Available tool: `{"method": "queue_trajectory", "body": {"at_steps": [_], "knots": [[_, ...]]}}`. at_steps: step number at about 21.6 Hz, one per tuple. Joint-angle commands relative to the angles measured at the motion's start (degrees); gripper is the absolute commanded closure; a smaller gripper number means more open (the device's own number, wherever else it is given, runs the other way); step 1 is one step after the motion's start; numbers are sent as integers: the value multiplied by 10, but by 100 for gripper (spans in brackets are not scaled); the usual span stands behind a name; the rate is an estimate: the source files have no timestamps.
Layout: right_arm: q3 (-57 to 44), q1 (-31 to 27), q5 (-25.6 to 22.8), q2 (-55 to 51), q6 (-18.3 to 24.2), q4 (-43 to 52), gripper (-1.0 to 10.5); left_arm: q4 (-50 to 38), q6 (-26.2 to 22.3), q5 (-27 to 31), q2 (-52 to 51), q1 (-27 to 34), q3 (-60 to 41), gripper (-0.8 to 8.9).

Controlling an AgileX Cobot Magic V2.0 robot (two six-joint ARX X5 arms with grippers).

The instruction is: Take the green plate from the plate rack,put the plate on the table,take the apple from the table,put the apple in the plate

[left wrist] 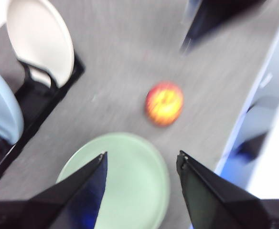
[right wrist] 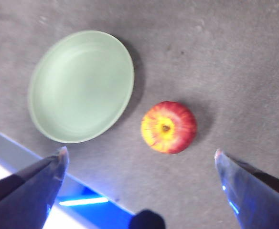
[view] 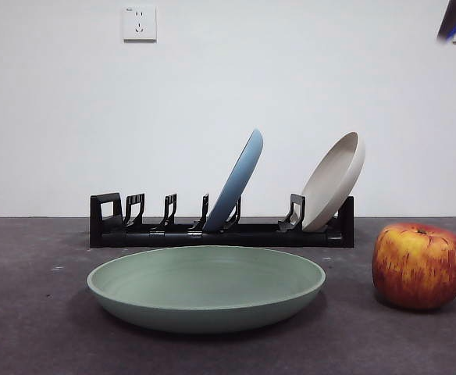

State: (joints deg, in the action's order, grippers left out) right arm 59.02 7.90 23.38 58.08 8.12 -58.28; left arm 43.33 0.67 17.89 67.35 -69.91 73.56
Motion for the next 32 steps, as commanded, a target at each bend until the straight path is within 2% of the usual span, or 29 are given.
{"method": "queue_trajectory", "body": {"at_steps": [1, 4, 10, 16, 32], "knots": [[1, 25, -32, 47, -8, 20, 316, 14, 26, -34, -32, -1, 10, 562], [1, 61, -77, 106, -10, 50, 312, 43, 40, -36, -71, -1, 16, 562], [1, 100, -130, 175, -19, 82, 311, 117, 44, -40, -94, -1, 16, 562], [1, 121, -134, 227, -28, 93, 311, 166, 56, -66, -94, -1, 16, 562], [1, 146, -169, 330, -38, 103, 312, 168, 58, -78, -94, -1, 16, 562]]}}
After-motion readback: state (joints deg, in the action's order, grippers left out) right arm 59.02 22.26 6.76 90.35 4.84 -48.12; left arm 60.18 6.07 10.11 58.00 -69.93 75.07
